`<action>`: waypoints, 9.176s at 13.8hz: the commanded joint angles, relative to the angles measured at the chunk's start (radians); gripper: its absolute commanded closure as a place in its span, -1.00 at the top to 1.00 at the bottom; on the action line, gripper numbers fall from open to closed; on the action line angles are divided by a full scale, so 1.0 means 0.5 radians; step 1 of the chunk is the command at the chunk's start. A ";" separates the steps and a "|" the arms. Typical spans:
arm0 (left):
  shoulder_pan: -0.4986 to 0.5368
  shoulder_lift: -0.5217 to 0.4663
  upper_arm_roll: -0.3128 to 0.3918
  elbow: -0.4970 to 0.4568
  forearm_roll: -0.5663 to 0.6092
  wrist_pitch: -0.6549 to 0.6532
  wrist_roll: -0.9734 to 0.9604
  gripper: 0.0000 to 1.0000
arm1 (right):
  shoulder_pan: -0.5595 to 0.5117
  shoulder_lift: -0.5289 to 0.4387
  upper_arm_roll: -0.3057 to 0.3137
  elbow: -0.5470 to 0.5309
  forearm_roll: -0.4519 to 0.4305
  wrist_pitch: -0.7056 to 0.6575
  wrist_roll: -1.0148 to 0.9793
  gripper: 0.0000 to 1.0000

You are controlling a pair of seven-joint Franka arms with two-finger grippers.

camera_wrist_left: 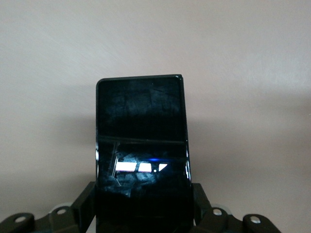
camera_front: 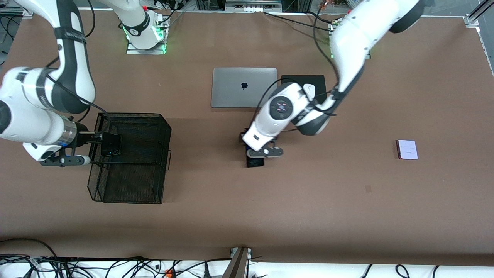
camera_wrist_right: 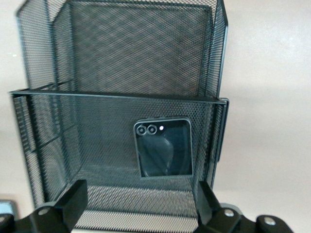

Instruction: Place phones with both arms

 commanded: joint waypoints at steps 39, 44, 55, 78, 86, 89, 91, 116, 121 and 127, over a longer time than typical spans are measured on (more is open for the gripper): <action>2.088 -0.703 0.173 -1.456 0.601 0.669 1.894 1.00 | 0.317 1.063 1.352 0.521 -0.811 0.908 1.575 1.00; 2.116 -0.635 0.170 -1.431 0.595 0.725 1.910 1.00 | 0.318 1.104 1.356 0.524 -0.811 0.969 1.569 0.38; 2.141 -0.776 -0.154 -1.193 0.561 0.199 1.904 -0.33 | 0.217 0.825 1.487 1.091 -0.789 -0.082 1.542 -1.00; -0.258 -0.016 0.323 -0.072 -0.059 0.181 0.297 -0.29 | -0.213 -0.207 0.662 -0.731 -0.243 0.579 0.412 -0.41; -0.216 -0.217 0.410 -0.075 -0.059 -0.093 0.296 1.00 | -0.216 -0.188 0.632 -0.354 -0.237 0.347 0.419 1.00; -0.057 -0.420 0.400 -0.072 -0.071 -0.403 0.427 1.00 | -0.216 -0.179 0.638 -0.057 -0.243 0.047 0.474 1.00; 0.084 -0.579 0.391 -0.069 -0.090 -0.648 0.660 1.00 | -0.207 -0.170 0.665 0.039 -0.249 -0.028 0.602 1.00; 0.834 -1.767 0.735 -0.498 -0.338 -1.377 2.159 1.00 | 0.462 1.223 1.273 1.042 -0.756 0.662 2.640 1.00; 0.834 -1.734 0.680 -0.422 -0.335 -1.383 2.162 1.00 | 0.474 1.315 1.273 1.039 -0.798 0.751 2.615 1.00; 0.837 -1.712 0.680 -0.406 -0.338 -1.383 2.165 1.00 | 0.471 1.358 1.273 1.033 -0.888 0.852 2.468 1.00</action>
